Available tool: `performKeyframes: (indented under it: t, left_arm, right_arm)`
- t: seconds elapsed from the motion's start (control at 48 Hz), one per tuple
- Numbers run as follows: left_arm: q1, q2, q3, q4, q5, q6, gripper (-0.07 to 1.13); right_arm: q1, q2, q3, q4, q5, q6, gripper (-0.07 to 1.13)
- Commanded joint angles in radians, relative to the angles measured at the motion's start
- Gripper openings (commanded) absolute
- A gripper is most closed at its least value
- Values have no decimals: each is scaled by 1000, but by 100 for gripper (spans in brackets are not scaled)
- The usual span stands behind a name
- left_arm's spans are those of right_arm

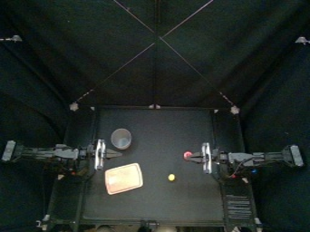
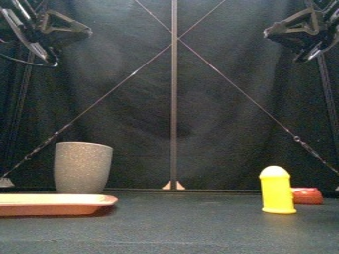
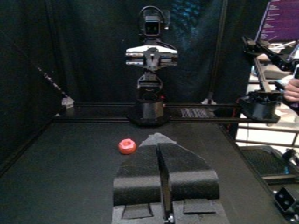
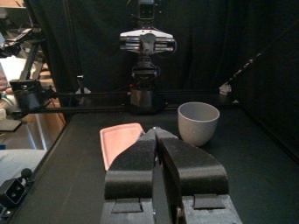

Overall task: Pick the yellow can then place it in the grey bowl
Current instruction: Pick the yellow can

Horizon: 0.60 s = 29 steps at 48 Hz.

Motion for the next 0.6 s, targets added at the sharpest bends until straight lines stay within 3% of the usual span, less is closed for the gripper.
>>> performKeyframes:
  t: [0.021, 0.458, 0.604]
  left_arm:
    - [0, 14, -25, -3, 18, -2, 0]
    - [3, 14, -8, -9, 15, 3, -3]
    - [3, 12, -5, -9, 14, 3, -3]
  right_arm:
    - [-3, 29, 0, 3, 2, 3, 3]
    - [2, 244, 2, -51, 15, 2, 4]
    - [21, 264, -3, -46, 17, 3, 16]
